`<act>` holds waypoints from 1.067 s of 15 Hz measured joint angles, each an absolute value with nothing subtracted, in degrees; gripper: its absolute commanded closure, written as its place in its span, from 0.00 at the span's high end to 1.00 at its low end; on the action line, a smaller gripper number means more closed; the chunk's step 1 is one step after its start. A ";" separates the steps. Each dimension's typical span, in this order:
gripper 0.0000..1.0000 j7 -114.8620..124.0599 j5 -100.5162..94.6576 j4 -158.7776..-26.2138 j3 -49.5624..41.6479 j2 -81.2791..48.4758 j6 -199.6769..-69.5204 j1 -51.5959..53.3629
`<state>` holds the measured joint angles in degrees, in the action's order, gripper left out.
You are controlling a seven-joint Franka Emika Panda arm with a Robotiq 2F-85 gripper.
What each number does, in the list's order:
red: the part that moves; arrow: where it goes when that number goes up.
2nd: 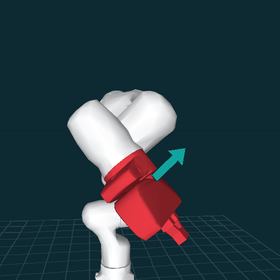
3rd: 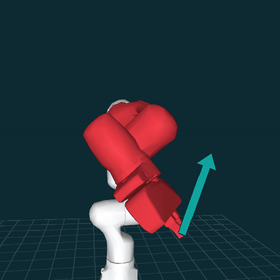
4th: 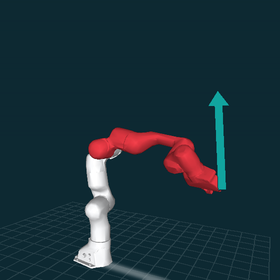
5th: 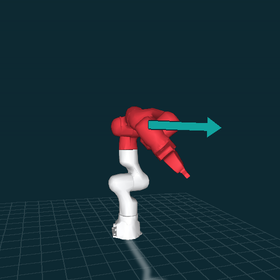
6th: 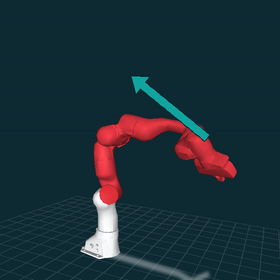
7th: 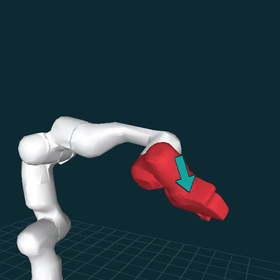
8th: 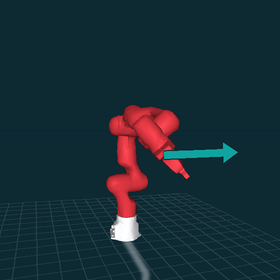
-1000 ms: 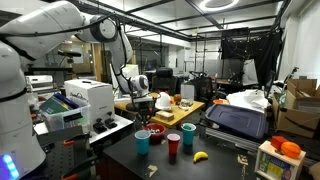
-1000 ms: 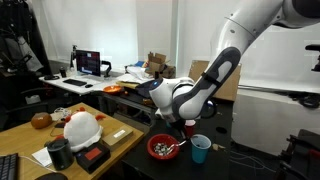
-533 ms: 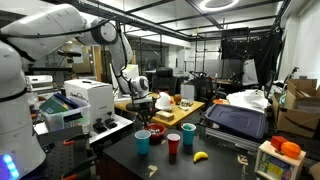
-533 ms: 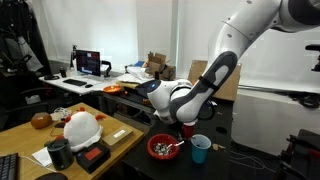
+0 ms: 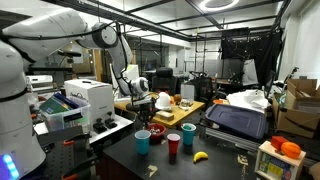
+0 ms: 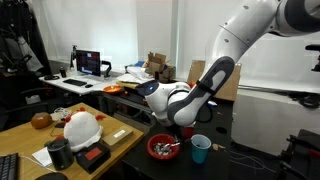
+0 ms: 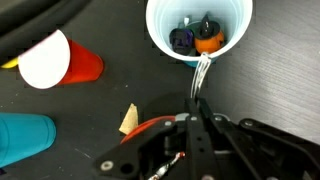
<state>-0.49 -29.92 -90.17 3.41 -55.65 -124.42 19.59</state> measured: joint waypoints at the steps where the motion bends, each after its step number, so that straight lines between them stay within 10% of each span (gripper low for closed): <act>1: 0.01 0.49 -29.92 -89.85 3.13 -55.86 -124.75 19.83; 16: 0.01 7.87 -30.25 -88.39 -2.41 -56.67 -130.12 22.53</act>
